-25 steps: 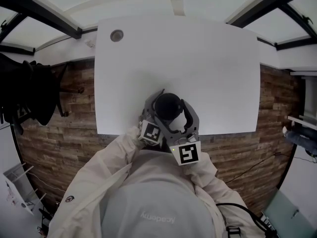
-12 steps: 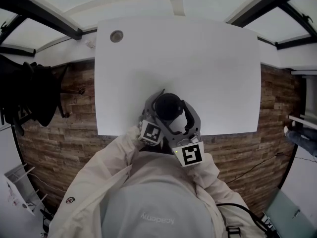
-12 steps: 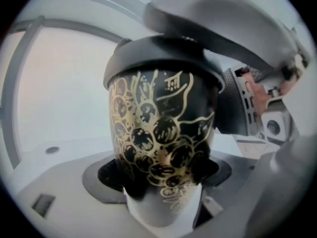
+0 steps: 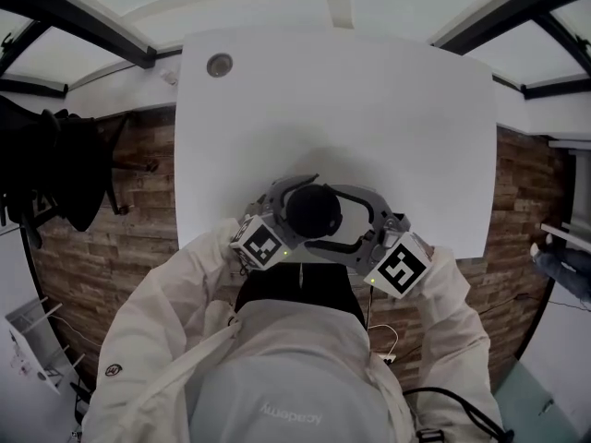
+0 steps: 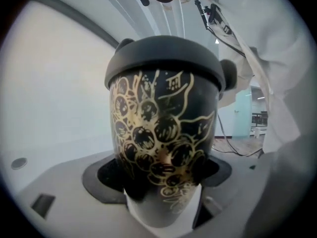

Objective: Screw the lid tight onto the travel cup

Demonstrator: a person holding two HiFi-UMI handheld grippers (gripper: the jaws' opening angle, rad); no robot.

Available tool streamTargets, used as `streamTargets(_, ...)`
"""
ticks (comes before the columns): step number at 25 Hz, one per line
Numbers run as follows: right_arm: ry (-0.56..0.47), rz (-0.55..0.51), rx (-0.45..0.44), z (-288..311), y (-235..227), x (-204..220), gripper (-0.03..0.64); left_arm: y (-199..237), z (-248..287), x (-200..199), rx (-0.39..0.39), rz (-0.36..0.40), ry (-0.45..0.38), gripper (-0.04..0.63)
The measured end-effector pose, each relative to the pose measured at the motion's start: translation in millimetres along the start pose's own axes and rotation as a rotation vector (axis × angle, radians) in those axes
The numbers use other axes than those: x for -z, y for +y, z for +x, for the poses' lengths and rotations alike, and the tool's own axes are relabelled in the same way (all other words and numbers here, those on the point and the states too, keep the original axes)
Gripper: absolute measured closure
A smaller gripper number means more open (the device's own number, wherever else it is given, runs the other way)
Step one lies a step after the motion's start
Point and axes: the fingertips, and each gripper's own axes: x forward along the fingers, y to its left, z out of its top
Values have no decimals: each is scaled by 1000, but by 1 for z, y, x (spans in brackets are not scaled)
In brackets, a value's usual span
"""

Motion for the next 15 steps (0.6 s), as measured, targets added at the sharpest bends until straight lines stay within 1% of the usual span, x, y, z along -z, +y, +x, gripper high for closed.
streamTargets(1, 11, -27, -22, 2, 0, 1, 224, 0, -1, -1, 27, 13, 8, 189)
streamTargets(3, 15, -58, -38, 5, -2, 1, 224, -1, -1, -3, 67, 28, 18, 189)
streamTargets(6, 10, -35, -22, 5, -3, 4, 224, 0, -1, -5, 85, 52, 33, 189)
streamTargets(9, 3, -3, 33, 5, -1, 6, 224, 1, -3, -4, 71, 72, 39, 190)
streamTargets(12, -12, 16, 77, 5, -1, 6, 225, 0, -4, 3, 35, 26, 23, 190)
streamTargets(15, -21, 33, 120, 6, 0, 5, 225, 1, -4, 5, -5, 9, 21, 190)
